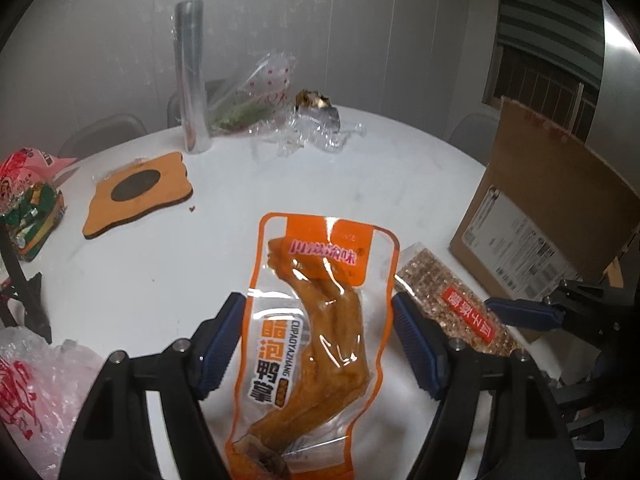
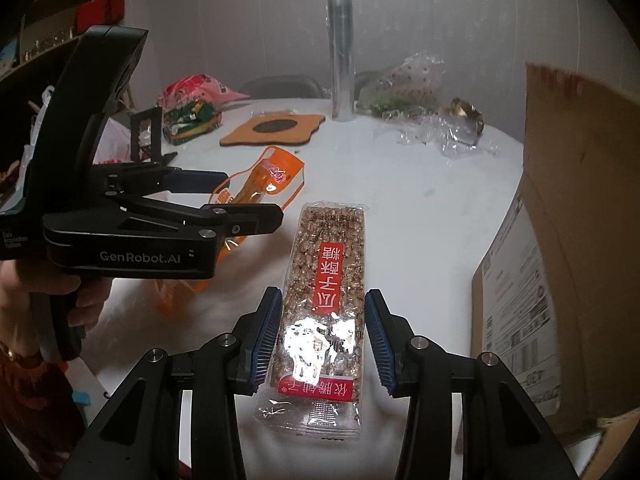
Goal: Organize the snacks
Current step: 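Lift both held snacks and carry them toward the cardboard box, then lower both snacks into the box and open both tools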
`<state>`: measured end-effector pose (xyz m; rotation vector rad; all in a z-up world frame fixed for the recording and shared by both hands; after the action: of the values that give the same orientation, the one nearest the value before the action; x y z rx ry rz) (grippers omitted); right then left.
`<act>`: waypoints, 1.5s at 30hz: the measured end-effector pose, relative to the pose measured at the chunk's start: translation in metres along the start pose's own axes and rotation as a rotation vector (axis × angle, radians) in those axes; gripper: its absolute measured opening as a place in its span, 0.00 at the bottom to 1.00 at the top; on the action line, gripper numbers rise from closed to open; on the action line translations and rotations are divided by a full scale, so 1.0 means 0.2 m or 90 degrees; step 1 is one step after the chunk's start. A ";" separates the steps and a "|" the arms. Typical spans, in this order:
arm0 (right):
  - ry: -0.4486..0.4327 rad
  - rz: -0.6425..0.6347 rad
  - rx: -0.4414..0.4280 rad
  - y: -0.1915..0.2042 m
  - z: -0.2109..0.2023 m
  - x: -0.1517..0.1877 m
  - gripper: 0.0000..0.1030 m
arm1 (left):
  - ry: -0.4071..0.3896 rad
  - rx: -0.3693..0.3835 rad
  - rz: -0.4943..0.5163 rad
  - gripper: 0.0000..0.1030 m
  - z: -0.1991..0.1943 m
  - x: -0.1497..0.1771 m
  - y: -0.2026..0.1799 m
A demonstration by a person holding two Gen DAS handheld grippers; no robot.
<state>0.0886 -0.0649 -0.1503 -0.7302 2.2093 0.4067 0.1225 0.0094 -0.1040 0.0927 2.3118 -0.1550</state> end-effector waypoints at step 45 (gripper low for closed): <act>-0.203 0.019 0.059 -0.24 -0.90 -0.19 0.37 | -0.179 0.066 0.116 0.69 -0.70 -0.54 -0.67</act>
<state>0.0384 -0.1772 -0.0061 -0.5429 1.9266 0.4032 0.0778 -0.1050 0.0812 0.3126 2.0030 -0.1829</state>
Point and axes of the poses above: each gripper's, at about its wrist camera, not at the fingertips, and z roughly the way its jaws point, y to its left, x to its underside, the point moved 3 cm from there along z, roughly the way its jaws point, and after that the axes turned 1 degree about -z, right-handed, at the moved point
